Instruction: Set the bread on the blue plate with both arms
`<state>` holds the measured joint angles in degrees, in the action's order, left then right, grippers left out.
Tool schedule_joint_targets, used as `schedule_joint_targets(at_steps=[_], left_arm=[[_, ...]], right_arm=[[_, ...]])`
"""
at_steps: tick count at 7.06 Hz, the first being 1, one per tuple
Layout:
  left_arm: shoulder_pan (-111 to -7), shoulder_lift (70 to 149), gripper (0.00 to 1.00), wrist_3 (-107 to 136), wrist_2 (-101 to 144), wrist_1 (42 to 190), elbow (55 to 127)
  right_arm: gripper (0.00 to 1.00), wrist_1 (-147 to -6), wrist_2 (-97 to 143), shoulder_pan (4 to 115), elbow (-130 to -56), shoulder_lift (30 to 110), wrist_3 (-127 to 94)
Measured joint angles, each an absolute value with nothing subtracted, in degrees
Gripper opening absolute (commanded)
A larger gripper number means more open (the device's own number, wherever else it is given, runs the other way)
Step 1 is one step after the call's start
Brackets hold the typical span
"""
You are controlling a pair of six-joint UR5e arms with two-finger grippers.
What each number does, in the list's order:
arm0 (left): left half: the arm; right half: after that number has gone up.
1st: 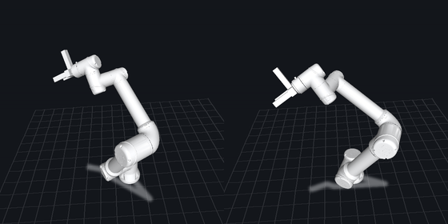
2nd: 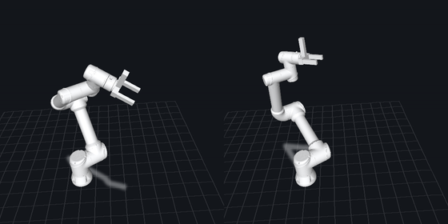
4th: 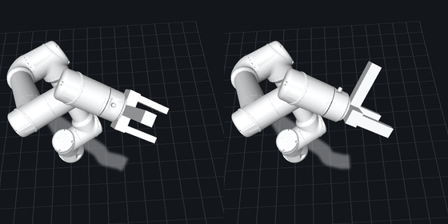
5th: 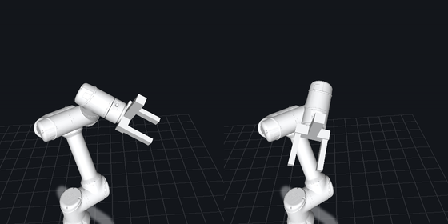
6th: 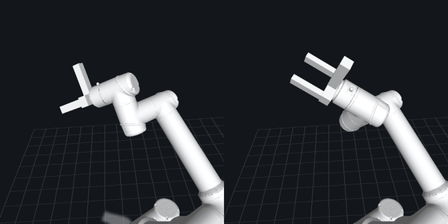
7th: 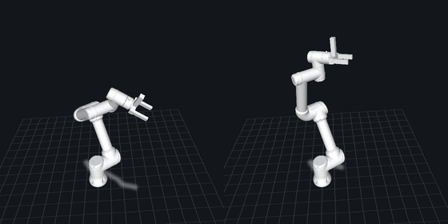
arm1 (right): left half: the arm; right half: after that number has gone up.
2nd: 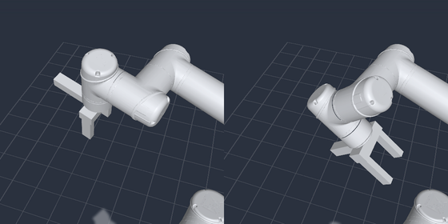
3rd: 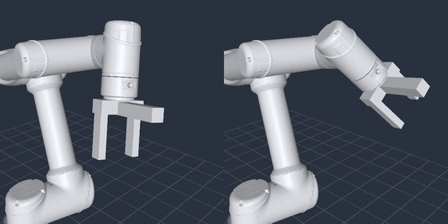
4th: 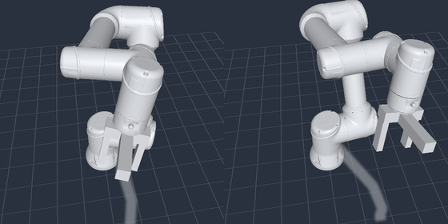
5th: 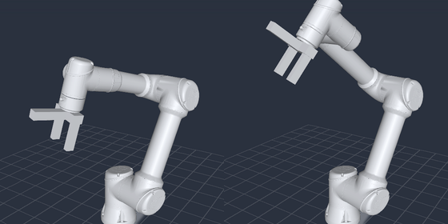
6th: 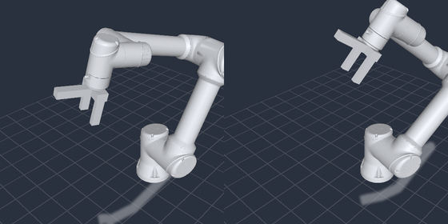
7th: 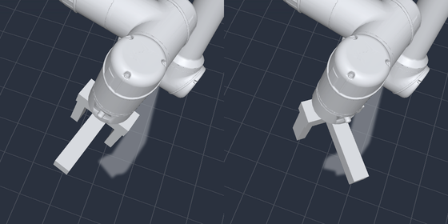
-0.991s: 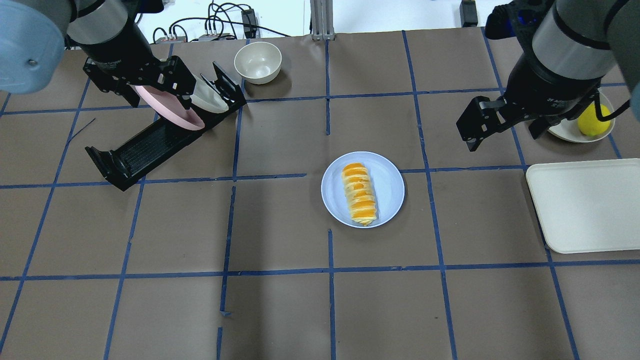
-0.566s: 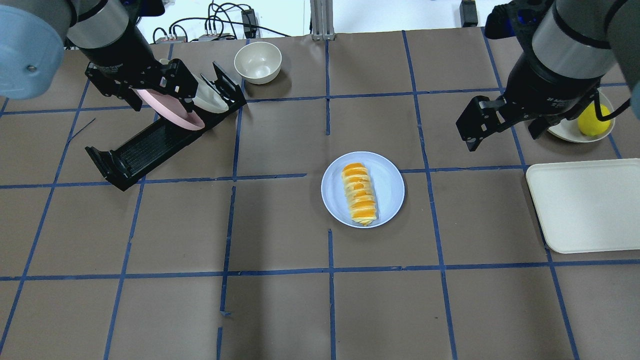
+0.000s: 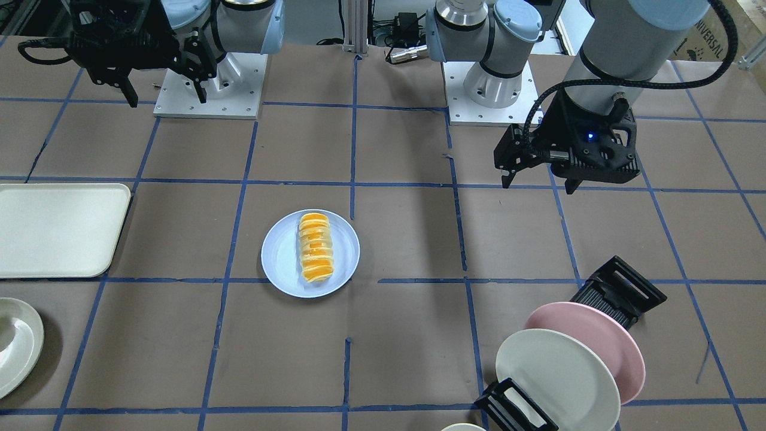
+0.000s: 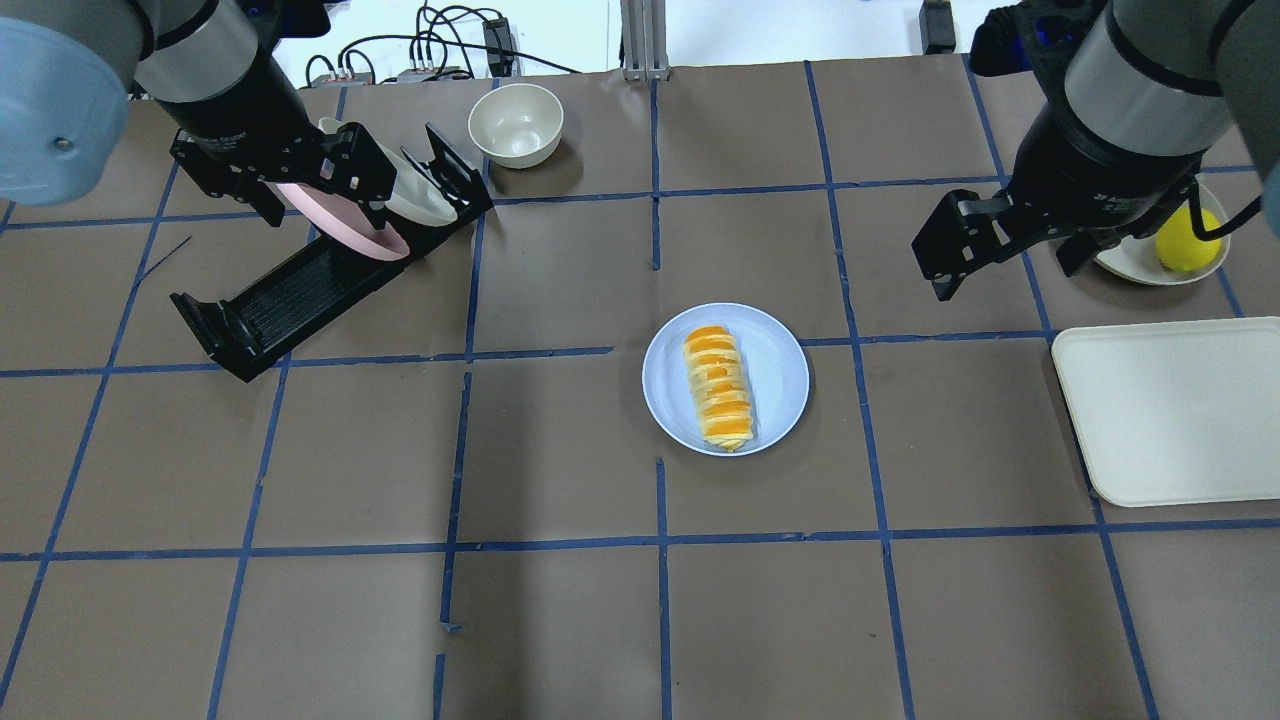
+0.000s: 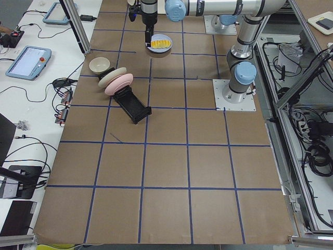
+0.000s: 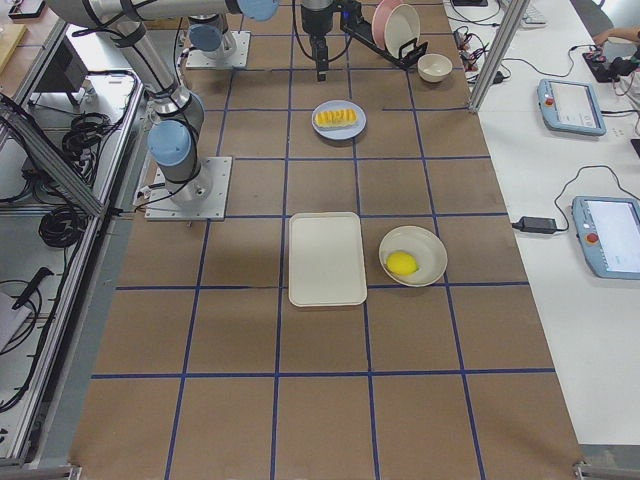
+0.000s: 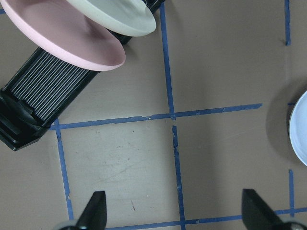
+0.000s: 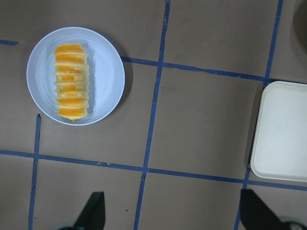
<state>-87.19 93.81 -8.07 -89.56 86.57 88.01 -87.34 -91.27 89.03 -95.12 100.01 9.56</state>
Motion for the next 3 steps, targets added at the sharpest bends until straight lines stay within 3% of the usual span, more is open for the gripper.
schedule_joint_targets(at_steps=[3], left_arm=[[-87.19,93.85,1.0,-8.09,-89.56,86.57,87.98]], right_arm=[[1.0,-85.59,-91.46,88.88,-89.18,94.45,9.59]])
